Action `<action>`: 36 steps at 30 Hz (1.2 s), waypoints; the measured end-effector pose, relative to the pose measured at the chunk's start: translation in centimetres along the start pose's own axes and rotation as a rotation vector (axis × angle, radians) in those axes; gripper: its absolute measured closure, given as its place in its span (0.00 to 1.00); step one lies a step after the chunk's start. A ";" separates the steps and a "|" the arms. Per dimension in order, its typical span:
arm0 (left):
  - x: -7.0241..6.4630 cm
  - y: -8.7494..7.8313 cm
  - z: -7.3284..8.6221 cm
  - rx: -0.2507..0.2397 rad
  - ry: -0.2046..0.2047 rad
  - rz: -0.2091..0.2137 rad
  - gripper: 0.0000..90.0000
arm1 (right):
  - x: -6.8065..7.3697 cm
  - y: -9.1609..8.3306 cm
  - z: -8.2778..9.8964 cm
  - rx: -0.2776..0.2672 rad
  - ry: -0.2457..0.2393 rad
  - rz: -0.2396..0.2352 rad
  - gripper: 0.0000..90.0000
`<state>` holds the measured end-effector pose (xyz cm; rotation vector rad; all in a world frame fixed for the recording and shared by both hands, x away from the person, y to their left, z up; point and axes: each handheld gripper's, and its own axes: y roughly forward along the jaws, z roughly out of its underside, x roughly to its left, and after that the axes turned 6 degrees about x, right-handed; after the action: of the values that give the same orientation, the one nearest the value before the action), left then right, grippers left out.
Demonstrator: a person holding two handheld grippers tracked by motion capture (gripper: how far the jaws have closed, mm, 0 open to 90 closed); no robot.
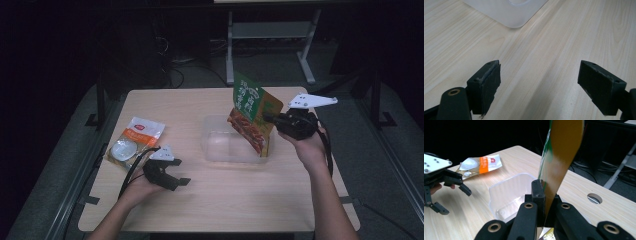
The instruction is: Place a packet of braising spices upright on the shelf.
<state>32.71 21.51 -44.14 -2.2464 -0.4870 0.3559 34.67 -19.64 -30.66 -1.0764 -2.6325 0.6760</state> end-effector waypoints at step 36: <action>-0.2 0.4 0.0 0.024 0.005 0.014 0.20 | -0.2 2.2 1.8 0.046 0.047 0.046 1.00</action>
<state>32.64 21.21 -44.44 -2.2276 -0.4618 0.3620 35.45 -18.98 -33.36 -1.1289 -2.5472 0.7080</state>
